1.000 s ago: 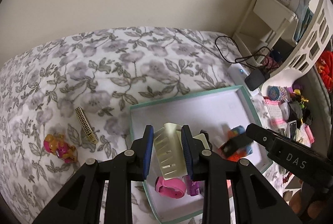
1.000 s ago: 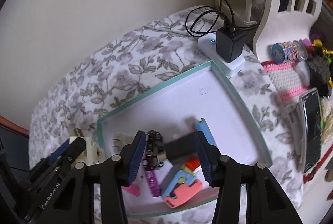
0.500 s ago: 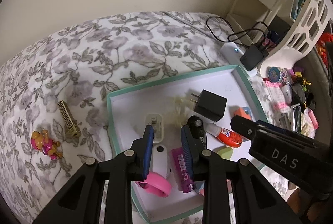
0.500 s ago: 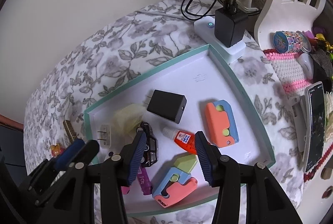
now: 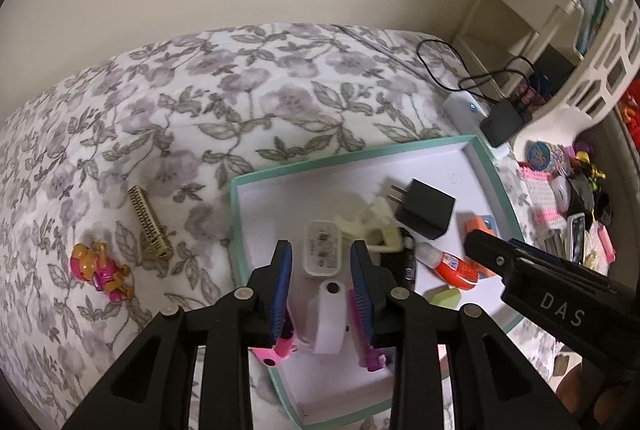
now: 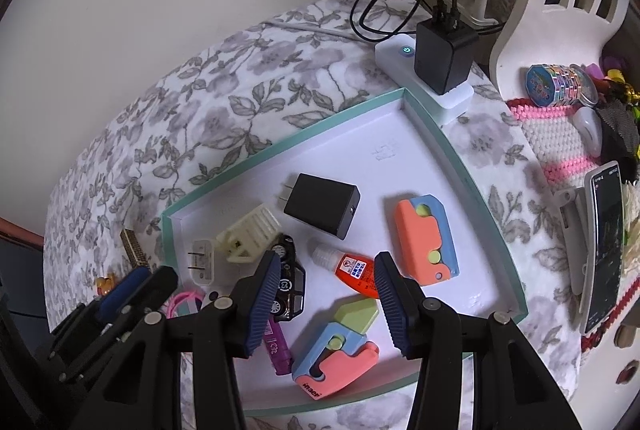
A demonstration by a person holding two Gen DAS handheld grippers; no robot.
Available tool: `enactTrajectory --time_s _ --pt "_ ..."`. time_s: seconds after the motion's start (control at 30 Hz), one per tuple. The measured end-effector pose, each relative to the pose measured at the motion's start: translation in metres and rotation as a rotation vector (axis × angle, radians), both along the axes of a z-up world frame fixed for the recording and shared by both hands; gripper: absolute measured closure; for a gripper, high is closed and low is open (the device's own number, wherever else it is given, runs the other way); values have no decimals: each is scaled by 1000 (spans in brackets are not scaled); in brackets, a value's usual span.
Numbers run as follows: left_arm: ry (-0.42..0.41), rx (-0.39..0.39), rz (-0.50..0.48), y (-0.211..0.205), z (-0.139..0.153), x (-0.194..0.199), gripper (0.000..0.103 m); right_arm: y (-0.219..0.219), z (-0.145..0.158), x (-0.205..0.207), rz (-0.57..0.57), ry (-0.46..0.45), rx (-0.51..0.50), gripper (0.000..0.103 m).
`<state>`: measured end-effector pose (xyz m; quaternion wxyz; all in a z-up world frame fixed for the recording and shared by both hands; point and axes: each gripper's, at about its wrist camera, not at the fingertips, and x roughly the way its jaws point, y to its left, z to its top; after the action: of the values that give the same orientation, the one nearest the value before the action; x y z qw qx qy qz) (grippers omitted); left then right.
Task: Organize rigid objects
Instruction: 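Move both tools from the tray back over the remaining items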
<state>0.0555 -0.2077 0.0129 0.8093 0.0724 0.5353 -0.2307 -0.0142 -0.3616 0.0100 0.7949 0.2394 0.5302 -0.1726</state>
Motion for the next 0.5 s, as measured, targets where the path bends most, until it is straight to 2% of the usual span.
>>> enactTrajectory --time_s 0.07,0.23,0.3,0.43,0.5 --pt "-2 1 22 6 1 4 62 2 1 1 7 2 -8 51" --pt "-7 11 76 21 0 13 58 9 2 5 24 5 -32 51" --pt "-7 15 97 27 -1 16 45 13 2 6 36 6 -45 50" --pt "-5 18 145 39 -2 22 38 20 4 9 53 6 -60 48" --pt "-4 26 165 44 -3 24 29 24 5 11 61 0 -70 39"
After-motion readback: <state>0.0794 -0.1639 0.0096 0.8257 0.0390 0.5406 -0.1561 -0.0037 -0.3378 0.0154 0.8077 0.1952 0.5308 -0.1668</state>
